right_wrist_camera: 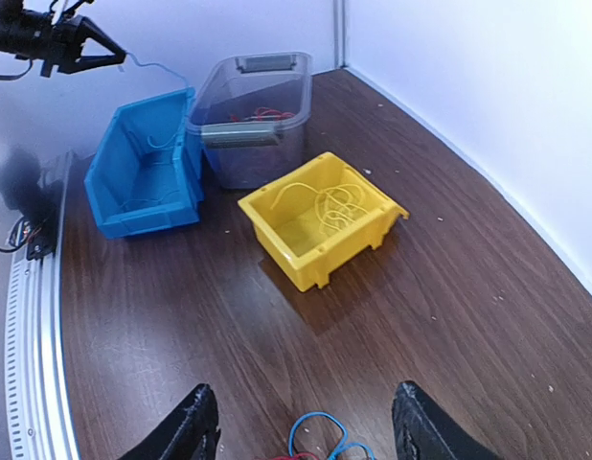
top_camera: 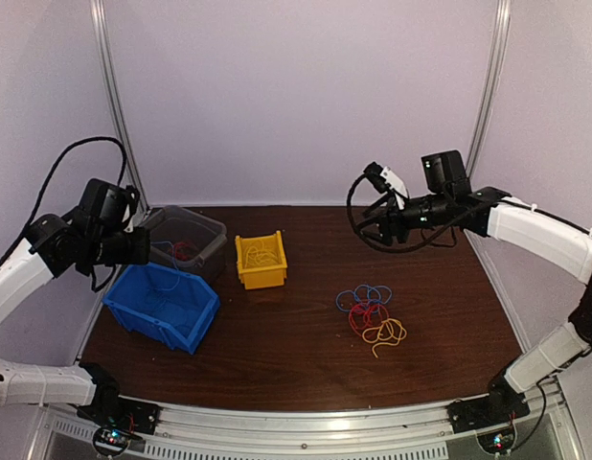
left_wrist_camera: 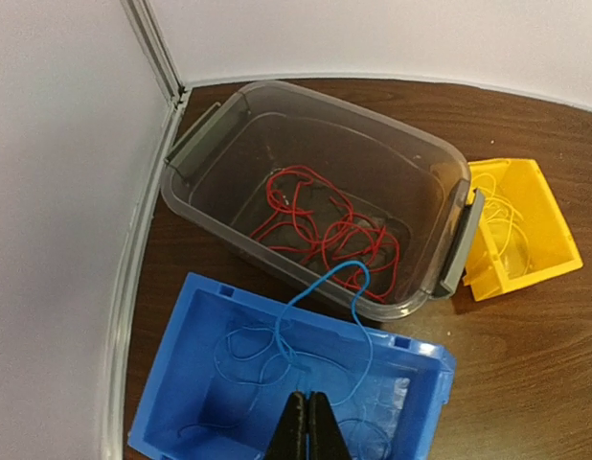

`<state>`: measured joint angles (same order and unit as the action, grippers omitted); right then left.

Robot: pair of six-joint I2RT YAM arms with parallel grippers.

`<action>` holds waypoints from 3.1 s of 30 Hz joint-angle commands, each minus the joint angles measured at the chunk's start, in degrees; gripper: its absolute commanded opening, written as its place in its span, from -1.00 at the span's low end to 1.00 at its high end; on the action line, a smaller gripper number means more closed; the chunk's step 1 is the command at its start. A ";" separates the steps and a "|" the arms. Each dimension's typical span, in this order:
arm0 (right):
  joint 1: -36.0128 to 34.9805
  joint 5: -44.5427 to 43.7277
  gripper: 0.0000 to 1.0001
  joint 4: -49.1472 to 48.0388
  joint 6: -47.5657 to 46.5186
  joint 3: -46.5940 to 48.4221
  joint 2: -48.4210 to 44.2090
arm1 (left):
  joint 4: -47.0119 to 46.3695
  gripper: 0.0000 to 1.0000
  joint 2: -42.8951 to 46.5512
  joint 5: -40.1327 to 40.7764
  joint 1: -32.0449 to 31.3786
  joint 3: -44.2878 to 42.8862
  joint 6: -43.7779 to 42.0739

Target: Untangle the cables

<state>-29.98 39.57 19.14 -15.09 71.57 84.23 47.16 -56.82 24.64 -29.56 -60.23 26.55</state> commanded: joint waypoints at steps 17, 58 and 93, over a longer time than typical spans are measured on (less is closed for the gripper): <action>7.84 5.85 0.29 -2.91 0.08 -7.25 -5.51 | 7.15 -1.00 2.99 -9.80 0.38 11.53 21.50; 15.70 -11.89 -0.14 13.42 -15.06 -12.39 8.69 | -46.31 0.18 -40.05 -11.26 -26.84 -13.07 -7.58; 12.94 -2.28 -1.00 31.01 -16.20 15.00 -1.53 | -59.73 0.21 -46.71 -17.15 -30.18 -8.99 0.47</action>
<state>-15.55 37.21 44.47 -32.32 83.59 86.26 -7.29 -103.04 8.51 -59.72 -67.26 29.43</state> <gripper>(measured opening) 0.012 0.603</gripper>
